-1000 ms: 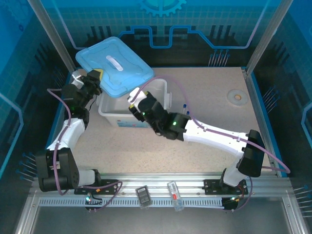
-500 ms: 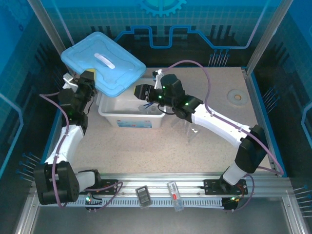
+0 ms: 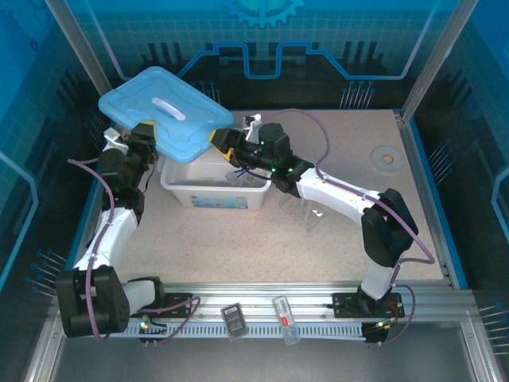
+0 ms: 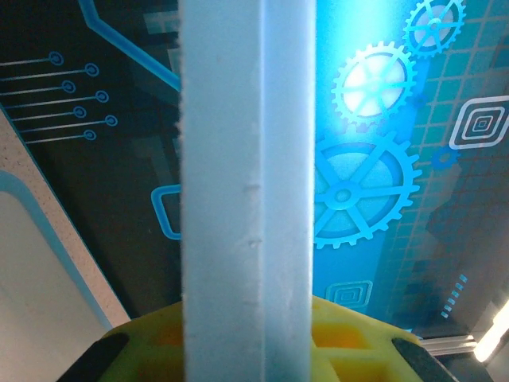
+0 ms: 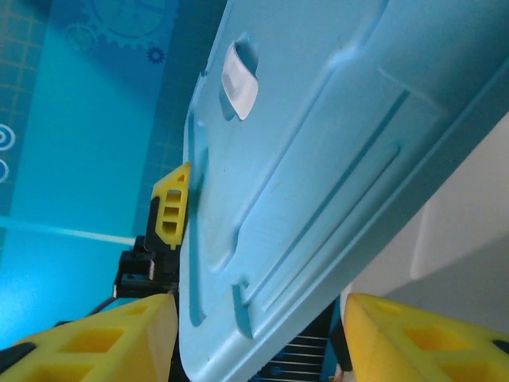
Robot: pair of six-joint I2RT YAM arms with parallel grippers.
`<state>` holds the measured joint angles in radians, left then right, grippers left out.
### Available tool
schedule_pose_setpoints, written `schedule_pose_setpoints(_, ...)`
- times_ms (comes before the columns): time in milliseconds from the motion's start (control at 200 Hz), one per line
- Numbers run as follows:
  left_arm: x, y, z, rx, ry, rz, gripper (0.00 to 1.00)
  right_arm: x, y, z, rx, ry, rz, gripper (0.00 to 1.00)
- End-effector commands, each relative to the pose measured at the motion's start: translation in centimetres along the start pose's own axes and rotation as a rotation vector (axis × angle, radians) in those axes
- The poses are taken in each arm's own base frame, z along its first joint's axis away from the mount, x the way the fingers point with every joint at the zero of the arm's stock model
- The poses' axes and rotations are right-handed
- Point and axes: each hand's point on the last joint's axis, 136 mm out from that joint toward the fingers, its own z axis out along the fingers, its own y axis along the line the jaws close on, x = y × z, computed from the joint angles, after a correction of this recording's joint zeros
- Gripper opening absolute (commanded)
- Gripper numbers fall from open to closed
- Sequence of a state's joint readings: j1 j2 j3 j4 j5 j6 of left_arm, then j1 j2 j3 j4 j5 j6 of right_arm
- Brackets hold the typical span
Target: Organize the chemistry lab equipment
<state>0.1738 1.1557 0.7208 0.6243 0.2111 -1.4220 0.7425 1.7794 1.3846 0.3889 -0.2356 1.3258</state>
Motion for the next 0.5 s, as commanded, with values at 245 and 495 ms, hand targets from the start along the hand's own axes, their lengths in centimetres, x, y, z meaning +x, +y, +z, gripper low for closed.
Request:
schedule_pose_setpoints(245,-0.3,-2.8,-1.0,0.088,-0.037,0.064,0.14,-1.5,0.3,1.5,-0.084,-0.066,0.151,0.56)
schedule_pose_setpoints(495,0.0,-2.2,-1.1,0.077,-0.036,0.062,0.14,-2.0,0.5,3.6,-0.131,-0.081,0.229,0.4)
